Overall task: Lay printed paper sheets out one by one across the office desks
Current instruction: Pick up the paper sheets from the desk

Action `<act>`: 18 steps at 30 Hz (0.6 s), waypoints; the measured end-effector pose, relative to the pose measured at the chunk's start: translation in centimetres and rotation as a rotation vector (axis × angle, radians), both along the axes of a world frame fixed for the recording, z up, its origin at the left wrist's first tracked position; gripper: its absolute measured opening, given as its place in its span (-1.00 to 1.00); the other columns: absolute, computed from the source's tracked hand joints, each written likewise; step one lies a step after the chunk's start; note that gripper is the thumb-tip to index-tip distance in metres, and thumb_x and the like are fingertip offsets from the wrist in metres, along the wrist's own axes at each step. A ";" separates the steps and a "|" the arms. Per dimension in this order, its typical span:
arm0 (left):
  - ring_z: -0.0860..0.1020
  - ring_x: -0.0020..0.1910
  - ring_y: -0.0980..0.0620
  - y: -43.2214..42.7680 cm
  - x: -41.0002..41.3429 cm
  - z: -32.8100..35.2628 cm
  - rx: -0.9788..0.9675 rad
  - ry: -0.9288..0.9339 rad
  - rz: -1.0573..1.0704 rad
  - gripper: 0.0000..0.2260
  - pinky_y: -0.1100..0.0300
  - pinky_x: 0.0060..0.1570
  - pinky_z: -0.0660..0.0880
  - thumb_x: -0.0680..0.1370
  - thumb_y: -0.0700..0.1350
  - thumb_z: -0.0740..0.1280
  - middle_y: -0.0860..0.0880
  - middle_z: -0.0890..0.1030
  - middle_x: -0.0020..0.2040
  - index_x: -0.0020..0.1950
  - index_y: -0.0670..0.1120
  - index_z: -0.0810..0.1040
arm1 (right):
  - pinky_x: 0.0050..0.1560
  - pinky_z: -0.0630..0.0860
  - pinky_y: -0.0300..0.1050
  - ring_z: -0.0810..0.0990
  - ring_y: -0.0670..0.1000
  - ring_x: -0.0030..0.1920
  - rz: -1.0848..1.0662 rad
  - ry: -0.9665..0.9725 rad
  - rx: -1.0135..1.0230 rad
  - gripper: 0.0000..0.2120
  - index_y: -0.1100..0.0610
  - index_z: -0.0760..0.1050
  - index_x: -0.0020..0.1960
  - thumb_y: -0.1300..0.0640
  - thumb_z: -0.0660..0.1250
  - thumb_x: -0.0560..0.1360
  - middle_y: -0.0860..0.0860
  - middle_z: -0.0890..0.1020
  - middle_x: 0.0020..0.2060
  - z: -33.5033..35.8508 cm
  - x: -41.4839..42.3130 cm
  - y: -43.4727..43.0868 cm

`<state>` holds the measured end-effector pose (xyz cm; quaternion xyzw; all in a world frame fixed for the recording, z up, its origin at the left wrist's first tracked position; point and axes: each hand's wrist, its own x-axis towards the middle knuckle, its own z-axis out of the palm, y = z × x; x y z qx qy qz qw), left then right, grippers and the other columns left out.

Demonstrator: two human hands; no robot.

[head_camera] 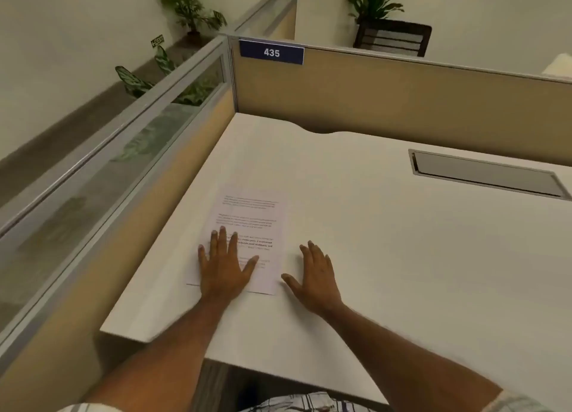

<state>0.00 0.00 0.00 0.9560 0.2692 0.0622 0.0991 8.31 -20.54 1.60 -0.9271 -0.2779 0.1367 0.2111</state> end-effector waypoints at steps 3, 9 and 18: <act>0.01 0.59 -0.12 2.8 0.2 0.2 -0.034 0.012 0.069 -0.23 -0.23 0.50 -0.08 0.49 0.38 -0.02 -0.13 0.09 0.60 0.56 -0.07 0.19 | 0.57 -0.20 0.01 -0.15 0.01 0.59 0.012 -0.008 -0.014 -0.19 0.08 -0.09 0.60 -0.29 0.15 0.55 0.02 -0.09 0.60 0.3 0.0 2.8; -0.01 0.59 -0.13 6.6 0.7 0.0 -0.078 0.069 0.074 -0.27 -0.22 0.50 -0.10 0.54 0.34 0.12 -0.17 0.11 0.59 0.56 -0.09 0.17 | 0.57 -0.14 0.05 -0.15 0.04 0.59 0.003 0.016 0.012 -0.16 0.06 -0.09 0.60 -0.32 0.17 0.53 0.02 -0.10 0.60 0.2 0.9 6.3; 0.14 0.54 -0.13 7.0 1.5 -0.1 -0.224 -0.044 0.102 -0.38 -0.18 0.49 -0.02 0.53 0.20 0.27 -0.16 0.26 0.53 0.50 -0.08 0.27 | 0.55 -0.20 0.09 -0.22 0.06 0.58 0.041 -0.008 -0.067 -0.16 0.06 -0.02 0.59 -0.37 0.14 0.50 0.05 -0.13 0.60 -1.8 0.7 6.7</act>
